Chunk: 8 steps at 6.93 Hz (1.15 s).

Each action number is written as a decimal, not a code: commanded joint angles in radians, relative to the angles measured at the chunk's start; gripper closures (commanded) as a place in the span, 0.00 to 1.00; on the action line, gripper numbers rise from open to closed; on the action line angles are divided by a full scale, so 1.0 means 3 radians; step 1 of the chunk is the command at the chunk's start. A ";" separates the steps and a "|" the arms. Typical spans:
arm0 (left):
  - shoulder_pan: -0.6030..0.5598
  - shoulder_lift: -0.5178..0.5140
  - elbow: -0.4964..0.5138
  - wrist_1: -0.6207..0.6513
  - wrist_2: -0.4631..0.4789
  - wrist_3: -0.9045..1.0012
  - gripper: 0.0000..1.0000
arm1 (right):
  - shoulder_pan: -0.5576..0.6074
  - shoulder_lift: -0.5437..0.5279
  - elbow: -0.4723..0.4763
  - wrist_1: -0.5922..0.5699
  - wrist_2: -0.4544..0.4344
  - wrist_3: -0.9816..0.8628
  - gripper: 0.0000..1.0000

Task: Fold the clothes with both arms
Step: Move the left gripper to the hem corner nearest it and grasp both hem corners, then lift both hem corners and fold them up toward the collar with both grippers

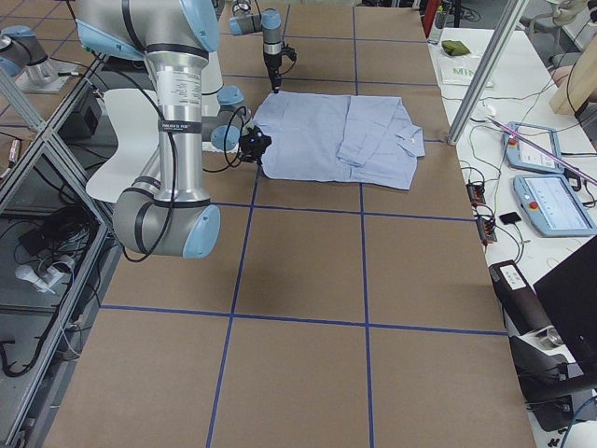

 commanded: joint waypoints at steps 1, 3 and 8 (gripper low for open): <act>0.0004 0.0019 0.0004 0.0000 0.0000 -0.0002 0.80 | 0.0000 0.0004 -0.0001 0.0000 0.0005 0.0000 1.00; 0.0004 0.0035 -0.0022 0.0000 -0.0005 -0.0002 1.00 | 0.0005 0.0004 0.0004 0.0000 0.0005 0.0000 1.00; 0.0009 0.0178 -0.0777 0.0203 -0.0224 -0.0339 1.00 | 0.0158 -0.0199 0.0222 0.0005 0.0148 -0.0031 1.00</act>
